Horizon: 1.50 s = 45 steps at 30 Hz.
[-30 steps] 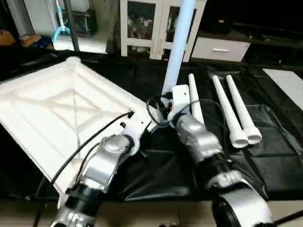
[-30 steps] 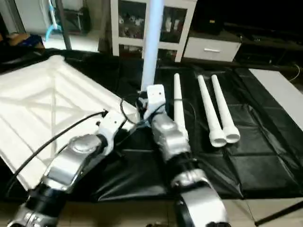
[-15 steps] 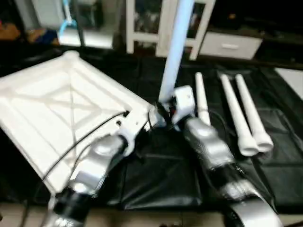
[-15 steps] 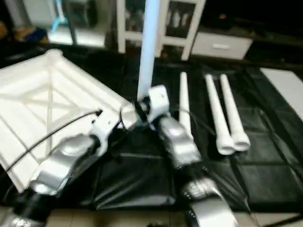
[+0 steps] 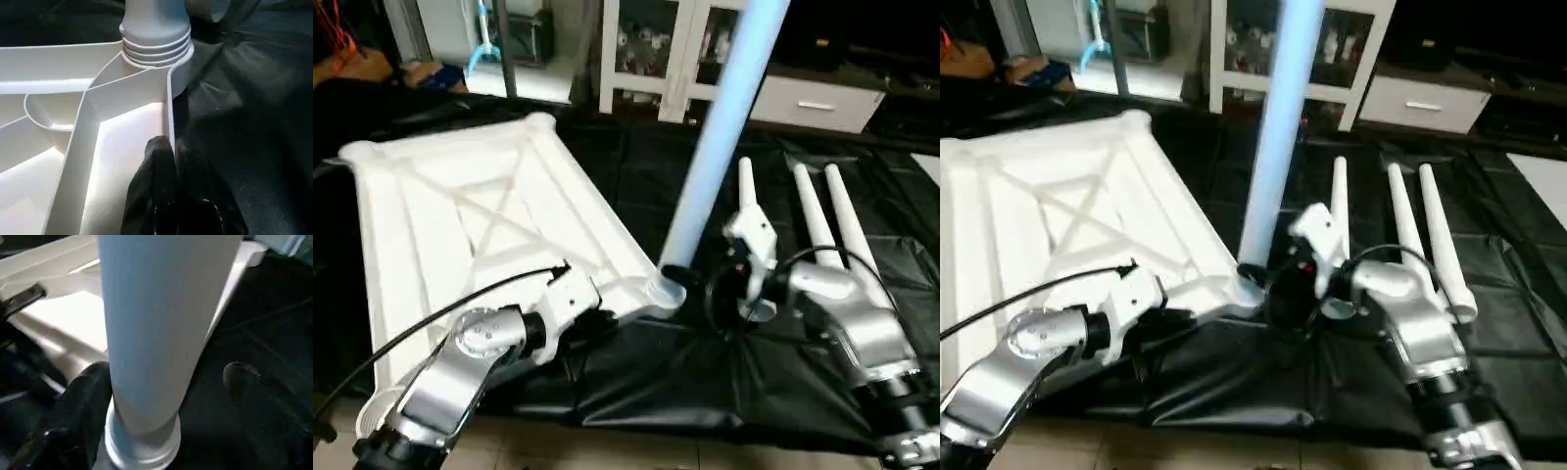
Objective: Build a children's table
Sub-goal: Rotate leg to tighten
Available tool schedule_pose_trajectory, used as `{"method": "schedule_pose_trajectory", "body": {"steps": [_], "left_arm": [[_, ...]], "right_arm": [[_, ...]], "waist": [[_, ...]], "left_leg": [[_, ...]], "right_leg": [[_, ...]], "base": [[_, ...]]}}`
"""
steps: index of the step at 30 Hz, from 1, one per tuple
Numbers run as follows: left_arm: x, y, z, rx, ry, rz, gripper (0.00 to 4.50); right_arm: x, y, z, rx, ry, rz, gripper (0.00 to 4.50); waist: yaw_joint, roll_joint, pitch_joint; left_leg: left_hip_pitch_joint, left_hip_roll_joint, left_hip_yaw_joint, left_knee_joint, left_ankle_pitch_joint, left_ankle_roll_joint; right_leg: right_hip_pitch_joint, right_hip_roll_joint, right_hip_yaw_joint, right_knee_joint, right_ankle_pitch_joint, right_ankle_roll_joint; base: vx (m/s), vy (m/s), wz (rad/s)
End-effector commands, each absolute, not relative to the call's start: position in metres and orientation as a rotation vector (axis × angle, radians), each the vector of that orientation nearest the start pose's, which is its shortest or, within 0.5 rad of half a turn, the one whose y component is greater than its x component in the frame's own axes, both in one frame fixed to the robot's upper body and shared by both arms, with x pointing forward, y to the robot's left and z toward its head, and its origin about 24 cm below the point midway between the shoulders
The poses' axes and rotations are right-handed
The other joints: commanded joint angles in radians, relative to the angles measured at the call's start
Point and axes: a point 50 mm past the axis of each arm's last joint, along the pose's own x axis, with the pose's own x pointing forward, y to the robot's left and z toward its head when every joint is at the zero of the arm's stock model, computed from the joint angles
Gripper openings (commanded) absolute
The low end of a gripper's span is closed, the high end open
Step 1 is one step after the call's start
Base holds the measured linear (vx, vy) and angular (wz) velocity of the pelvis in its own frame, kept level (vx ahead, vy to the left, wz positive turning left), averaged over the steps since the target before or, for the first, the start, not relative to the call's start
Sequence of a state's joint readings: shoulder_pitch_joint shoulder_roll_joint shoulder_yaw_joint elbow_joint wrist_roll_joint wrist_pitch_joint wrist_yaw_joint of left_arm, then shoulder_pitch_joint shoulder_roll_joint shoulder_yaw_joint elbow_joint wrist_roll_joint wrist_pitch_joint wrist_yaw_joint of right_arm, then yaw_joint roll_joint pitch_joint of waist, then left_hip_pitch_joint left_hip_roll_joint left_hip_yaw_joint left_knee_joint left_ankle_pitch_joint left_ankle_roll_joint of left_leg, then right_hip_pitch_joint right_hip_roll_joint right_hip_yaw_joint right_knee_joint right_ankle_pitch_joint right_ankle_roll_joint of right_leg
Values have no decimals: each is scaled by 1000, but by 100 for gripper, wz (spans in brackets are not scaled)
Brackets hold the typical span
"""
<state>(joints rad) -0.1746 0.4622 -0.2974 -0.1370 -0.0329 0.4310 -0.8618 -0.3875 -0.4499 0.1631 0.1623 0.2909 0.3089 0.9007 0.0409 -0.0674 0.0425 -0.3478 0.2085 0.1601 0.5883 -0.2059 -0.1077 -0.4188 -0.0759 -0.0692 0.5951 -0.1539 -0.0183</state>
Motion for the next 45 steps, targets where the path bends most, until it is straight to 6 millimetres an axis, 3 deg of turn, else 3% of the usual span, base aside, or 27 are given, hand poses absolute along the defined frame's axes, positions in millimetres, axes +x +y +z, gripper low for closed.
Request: {"method": "schedule_pose_trajectory", "body": {"steps": [1,3,8,11,17,25,28,31,34,38,39,40,41,43,45], "left_arm": [[240,118,60,351,345,-1178,0],[239,117,61,347,339,-1194,0],[239,117,62,355,335,-1208,0],[239,116,62,353,337,-1221,0],[239,117,62,361,342,-1229,0],[238,119,61,367,350,-1238,0],[238,118,60,373,352,-1236,0],[245,115,56,401,367,-1166,0],[247,114,54,411,377,-1139,0],[264,99,48,386,433,-943,0],[271,94,48,361,450,-875,0],[275,89,47,338,467,-824,0],[280,84,48,318,475,-778,0],[285,79,49,295,475,-730,0],[289,73,52,273,474,-699,0]], "right_arm": [[295,-160,82,-120,271,1055,388],[294,-160,80,-103,287,1072,388],[291,-157,68,-76,340,1118,332],[291,-153,62,-34,348,1120,316],[293,-151,62,-5,337,1121,254],[293,-150,61,4,322,1098,206],[297,-147,56,-10,317,1006,201],[306,-135,45,-32,315,834,198],[309,-129,42,-21,316,789,195],[330,-92,33,-7,341,552,193],[335,-82,31,-10,354,488,193],[339,-75,30,-20,366,427,193],[342,-68,29,-19,380,378,193],[345,-62,28,-12,393,317,192],[347,-54,29,-4,391,275,192]], "waist": [[2,8,-49],[2,10,-51],[5,8,-53],[10,12,-56],[15,17,-55],[15,24,-56],[14,26,-55],[3,29,-52],[-7,29,-52],[-26,29,-46],[-39,31,-44],[-41,25,-44],[-47,26,-47],[-51,27,-50],[-49,20,-52]], "left_leg": [[0,19,7,-73,-250,38],[-3,20,7,-72,-219,45],[-5,20,11,-69,-186,50],[-5,19,11,-67,-162,51],[-3,20,10,-70,-176,38],[-3,18,10,-69,-182,31],[-3,18,10,-69,-201,24],[-3,14,7,-73,-245,-1],[-1,13,3,-74,-285,-14],[1,5,-9,-74,-365,-31],[0,7,-12,-74,-379,-40],[2,5,-14,-72,-390,-41],[3,0,-15,-68,-394,-41],[0,0,-17,-68,-392,-31],[-3,1,-15,-69,-372,-20]], "right_leg": [[47,-46,41,-74,-357,-133],[48,-45,42,-67,-310,-145],[51,-45,44,-61,-257,-171],[54,-46,44,-56,-225,-178],[56,-45,43,-57,-234,-175],[57,-44,43,-55,-213,-182],[56,-44,43,-58,-238,-177],[52,-44,42,-66,-312,-152],[51,-44,40,-72,-382,-129],[45,-48,27,-92,-560,-67],[40,-49,25,-91,-570,-64],[40,-45,20,-98,-583,-53],[38,-48,19,-96,-590,-47],[39,-48,17,-99,-564,-44],[40,-47,20,-94,-511,-54]], "base": [[0,0,0],[0,0,0],[0,0,0],[0,0,0],[0,0,0],[0,0,0],[0,0,0],[0,0,0],[0,0,0],[0,0,0],[0,0,0],[0,0,0],[0,0,0],[0,0,0],[0,0,0]]}}
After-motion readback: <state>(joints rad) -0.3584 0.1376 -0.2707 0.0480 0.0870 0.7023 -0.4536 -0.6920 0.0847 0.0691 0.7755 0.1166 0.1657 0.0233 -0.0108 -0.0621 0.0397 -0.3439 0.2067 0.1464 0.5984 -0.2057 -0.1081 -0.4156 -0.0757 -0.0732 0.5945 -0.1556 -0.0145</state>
